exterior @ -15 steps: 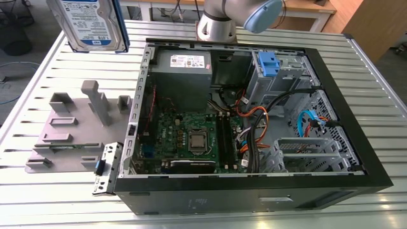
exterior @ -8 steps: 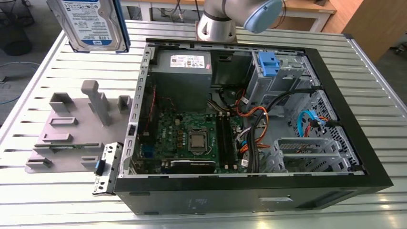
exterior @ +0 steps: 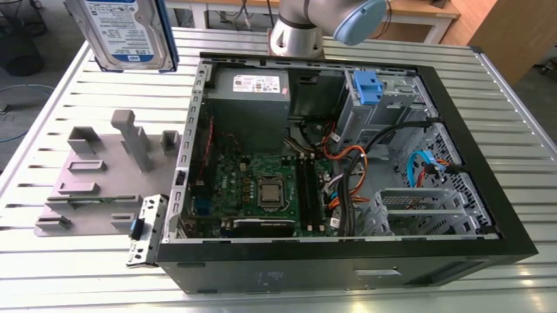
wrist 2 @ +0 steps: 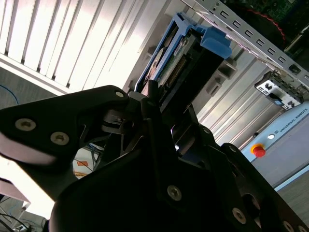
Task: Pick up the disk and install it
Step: 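Pick up the disk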
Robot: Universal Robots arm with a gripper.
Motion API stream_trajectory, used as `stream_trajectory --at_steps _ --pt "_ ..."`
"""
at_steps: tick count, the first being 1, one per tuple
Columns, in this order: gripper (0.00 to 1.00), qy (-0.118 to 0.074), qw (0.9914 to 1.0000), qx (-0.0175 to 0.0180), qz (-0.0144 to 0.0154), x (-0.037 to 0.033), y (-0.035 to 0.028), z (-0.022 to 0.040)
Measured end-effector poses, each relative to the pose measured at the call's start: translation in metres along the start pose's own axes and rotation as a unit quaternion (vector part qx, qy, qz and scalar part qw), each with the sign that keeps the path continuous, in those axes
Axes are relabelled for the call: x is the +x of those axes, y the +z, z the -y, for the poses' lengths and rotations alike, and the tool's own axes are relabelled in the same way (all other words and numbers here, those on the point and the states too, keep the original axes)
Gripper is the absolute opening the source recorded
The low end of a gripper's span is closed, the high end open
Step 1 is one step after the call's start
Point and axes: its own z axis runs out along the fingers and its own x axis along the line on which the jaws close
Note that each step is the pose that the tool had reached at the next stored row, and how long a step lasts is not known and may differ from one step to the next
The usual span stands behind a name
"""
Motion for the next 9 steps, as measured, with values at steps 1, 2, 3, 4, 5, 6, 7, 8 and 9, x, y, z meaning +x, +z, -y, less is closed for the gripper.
stream_trajectory --at_steps 1,2,3,4,5,6,7,8,9 --pt "0.35 0.000 1.00000 0.0000 0.0000 0.0000 0.0000 0.0003" --pt "0.35 0.000 1.00000 0.0000 0.0000 0.0000 0.0000 0.0006" --pt "0.35 0.000 1.00000 0.0001 0.0000 0.0000 0.0000 0.0009" --pt "0.35 0.000 1.00000 0.0000 0.0000 0.0000 0.0000 0.0013" --pt "0.35 0.000 1.00000 0.0000 0.0000 0.0000 0.0000 0.0015" --pt "0.35 0.000 1.00000 0.0001 0.0000 0.0001 0.0000 0.0017" --pt "0.35 0.000 1.00000 0.0001 0.0000 0.0001 0.0000 0.0019" --pt "0.35 0.000 1.00000 0.0000 0.0000 0.0001 0.0000 0.0022" --pt "0.35 0.000 1.00000 0.0000 0.0000 0.0001 0.0000 0.0024"
